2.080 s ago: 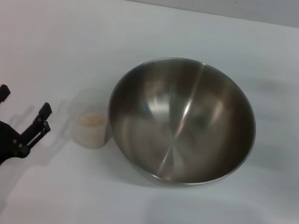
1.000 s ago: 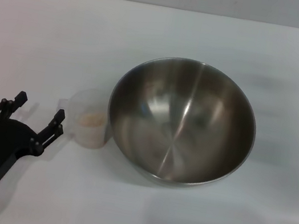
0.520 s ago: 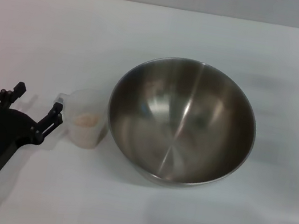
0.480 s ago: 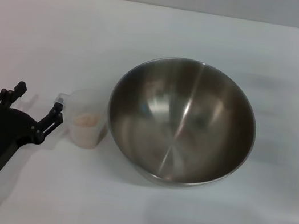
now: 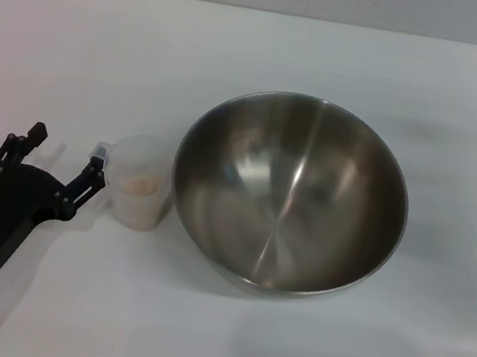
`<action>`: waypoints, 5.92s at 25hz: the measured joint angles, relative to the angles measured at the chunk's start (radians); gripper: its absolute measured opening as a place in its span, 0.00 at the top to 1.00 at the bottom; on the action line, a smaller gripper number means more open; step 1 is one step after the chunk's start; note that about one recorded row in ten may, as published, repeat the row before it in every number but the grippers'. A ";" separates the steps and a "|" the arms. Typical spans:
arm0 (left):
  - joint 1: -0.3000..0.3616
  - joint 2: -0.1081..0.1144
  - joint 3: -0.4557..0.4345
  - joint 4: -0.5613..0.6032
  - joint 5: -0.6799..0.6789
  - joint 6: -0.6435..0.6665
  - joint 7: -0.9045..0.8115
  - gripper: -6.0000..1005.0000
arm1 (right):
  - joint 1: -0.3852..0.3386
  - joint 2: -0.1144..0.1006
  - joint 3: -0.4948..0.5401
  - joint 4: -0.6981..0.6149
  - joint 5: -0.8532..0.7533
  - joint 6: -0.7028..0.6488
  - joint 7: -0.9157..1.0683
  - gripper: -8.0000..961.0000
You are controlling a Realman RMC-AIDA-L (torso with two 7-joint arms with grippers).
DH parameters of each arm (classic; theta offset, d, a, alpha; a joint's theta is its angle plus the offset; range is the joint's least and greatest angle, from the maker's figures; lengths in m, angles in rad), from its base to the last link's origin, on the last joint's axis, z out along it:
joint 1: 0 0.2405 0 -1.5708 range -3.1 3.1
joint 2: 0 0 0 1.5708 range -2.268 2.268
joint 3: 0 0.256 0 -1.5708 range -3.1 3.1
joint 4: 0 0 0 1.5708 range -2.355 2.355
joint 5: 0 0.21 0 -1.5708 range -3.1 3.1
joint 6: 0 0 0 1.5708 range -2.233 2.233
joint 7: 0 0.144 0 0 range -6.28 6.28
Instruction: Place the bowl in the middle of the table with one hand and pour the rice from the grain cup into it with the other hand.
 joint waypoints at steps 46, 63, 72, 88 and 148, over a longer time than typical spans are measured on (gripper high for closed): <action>-0.173 -0.002 -0.073 -0.041 0.012 0.208 0.530 0.97 | 0.021 -0.007 0.000 0.003 -0.005 -0.009 0.000 0.49; -0.255 -0.002 -0.063 -0.025 0.397 0.194 1.671 0.97 | 0.026 -0.005 0.000 0.004 -0.004 -0.026 -0.014 0.49; -0.255 -0.002 -0.063 -0.042 0.489 0.161 1.922 0.97 | 0.028 -0.005 0.000 0.012 0.000 -0.026 -0.022 0.49; -0.237 -0.002 -0.076 -0.067 0.494 0.130 1.924 0.97 | 0.025 -0.006 0.000 0.012 -0.004 -0.034 -0.040 0.50; -0.054 0.009 -0.271 -0.065 -0.038 -0.144 0.017 0.54 | 0.039 -0.001 -0.008 0.002 -0.004 -0.032 -0.032 0.49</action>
